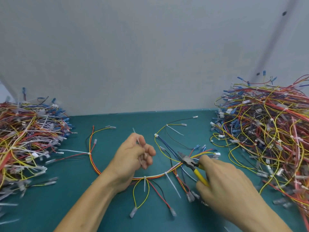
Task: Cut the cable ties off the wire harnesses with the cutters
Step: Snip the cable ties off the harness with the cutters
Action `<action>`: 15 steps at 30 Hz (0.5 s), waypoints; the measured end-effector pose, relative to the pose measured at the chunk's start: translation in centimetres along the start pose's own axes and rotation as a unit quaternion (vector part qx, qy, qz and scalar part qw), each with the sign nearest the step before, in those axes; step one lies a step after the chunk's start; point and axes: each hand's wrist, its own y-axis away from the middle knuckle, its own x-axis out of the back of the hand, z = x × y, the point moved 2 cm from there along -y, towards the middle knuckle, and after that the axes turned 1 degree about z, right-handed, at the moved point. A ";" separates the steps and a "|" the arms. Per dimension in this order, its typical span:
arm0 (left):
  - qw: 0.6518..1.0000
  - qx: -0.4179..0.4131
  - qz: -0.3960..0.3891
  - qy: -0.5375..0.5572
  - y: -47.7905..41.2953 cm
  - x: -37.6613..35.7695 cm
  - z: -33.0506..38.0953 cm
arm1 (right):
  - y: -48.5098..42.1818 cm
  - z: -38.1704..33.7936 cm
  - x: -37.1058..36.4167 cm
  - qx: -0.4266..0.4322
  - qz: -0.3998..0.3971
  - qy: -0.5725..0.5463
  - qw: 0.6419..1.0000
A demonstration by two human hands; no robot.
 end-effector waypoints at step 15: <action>0.981 -0.102 0.070 -0.152 -0.6 0.9 -2.8 | -1.9 0.2 -2.7 0.017 0.073 -0.155 0.985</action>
